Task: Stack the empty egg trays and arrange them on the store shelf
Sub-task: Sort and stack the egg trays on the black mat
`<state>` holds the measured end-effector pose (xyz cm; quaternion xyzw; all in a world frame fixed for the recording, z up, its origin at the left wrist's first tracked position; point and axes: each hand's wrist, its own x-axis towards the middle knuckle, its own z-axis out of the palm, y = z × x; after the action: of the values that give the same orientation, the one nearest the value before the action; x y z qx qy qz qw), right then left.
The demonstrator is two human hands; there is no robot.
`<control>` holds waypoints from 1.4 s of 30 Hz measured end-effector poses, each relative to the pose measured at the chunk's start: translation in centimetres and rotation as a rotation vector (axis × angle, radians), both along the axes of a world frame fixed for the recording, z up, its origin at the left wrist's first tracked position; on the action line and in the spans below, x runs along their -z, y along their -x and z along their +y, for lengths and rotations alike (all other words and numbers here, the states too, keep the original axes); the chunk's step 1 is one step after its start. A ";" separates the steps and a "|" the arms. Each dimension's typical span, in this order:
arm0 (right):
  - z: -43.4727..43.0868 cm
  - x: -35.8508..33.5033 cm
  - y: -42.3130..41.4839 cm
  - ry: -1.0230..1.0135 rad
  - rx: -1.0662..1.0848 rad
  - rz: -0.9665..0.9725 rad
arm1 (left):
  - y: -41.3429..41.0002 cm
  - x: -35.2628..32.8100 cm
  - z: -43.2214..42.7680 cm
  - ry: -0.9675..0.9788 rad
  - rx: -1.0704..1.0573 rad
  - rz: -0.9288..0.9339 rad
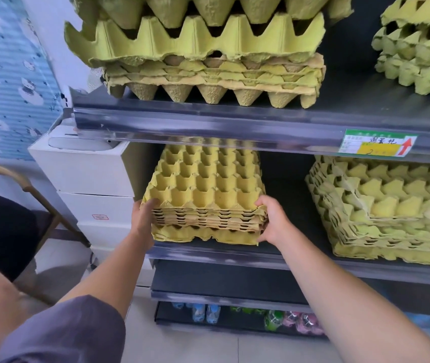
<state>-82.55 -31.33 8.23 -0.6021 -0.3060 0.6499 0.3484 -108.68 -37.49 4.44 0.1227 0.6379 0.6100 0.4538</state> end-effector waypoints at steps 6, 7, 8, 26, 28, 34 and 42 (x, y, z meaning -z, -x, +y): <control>0.0 0.5 -1.2 -0.029 -0.011 0.019 | -0.8 0.4 -0.6 0.063 0.071 -0.042; 0.2 0.9 -1.5 -0.023 -0.011 0.027 | -1.0 0.4 -0.6 0.049 0.054 -0.029; 0.4 1.2 -1.7 -0.017 -0.015 0.040 | -1.1 0.4 -0.5 0.029 0.037 -0.011; -2.6 -2.8 -5.2 0.113 -0.325 0.136 | -0.9 -3.5 0.0 -0.145 0.056 0.058; -3.0 -2.6 -5.3 0.117 -0.273 0.183 | -1.3 -4.1 1.1 -0.174 0.083 0.058; -4.7 -1.6 -4.1 0.123 -0.120 0.251 | -4.8 -4.8 2.0 -0.116 -0.029 0.090; -7.1 -1.1 0.8 0.086 -0.020 0.271 | -10.8 -3.3 -1.9 -0.154 -0.013 0.132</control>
<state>-83.37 -38.44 9.30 -0.5201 -0.2340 0.7411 0.3542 -97.87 -39.43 7.78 0.1930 0.6183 0.6509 0.3960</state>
